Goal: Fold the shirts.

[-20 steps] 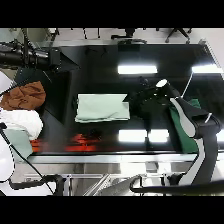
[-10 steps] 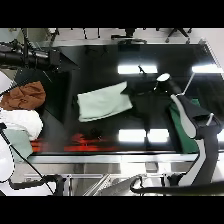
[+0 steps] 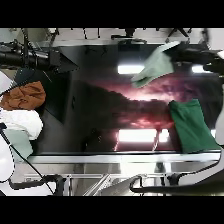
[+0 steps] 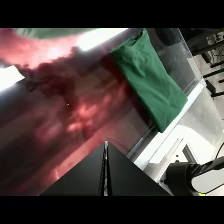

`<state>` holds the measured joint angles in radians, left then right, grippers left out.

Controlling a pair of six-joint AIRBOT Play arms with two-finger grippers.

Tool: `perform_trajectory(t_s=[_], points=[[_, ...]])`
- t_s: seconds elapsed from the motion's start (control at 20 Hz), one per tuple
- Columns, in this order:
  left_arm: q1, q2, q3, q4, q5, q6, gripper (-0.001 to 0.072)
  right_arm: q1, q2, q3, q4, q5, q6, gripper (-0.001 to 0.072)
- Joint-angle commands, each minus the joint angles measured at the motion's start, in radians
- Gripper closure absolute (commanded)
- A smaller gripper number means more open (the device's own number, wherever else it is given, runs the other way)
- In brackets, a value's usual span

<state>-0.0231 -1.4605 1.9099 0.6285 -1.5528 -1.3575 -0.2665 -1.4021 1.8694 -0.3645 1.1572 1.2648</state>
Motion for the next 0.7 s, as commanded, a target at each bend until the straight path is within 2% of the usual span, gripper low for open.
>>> perform_trajectory(t_s=[0.0,0.15,0.25,0.4,0.5,0.65], points=[[0.001,0.000,0.000,0.000,-0.006,-0.001,0.0692,-0.141,0.087,0.008,-0.066,0.003,0.192,0.0692],[0.001,0.000,0.000,0.000,-0.012,0.003,0.0692,-0.217,0.192,0.008,-0.281,0.042,0.380,0.0693],[0.001,0.000,0.000,0.000,-0.020,0.015,0.0692,-0.257,0.253,0.006,-0.436,0.142,0.474,0.0693],[0.001,0.000,0.000,0.000,-0.028,0.031,0.0692,-0.293,0.301,-0.005,-0.686,0.363,0.497,0.0694],[0.001,0.000,0.000,0.000,-0.040,0.034,0.0692,-0.304,0.323,-0.019,-0.820,0.451,0.521,0.0694],[0.001,0.000,0.000,0.000,-0.053,0.044,0.0692,-0.336,0.368,-0.054,-0.936,0.554,0.577,0.0693]])
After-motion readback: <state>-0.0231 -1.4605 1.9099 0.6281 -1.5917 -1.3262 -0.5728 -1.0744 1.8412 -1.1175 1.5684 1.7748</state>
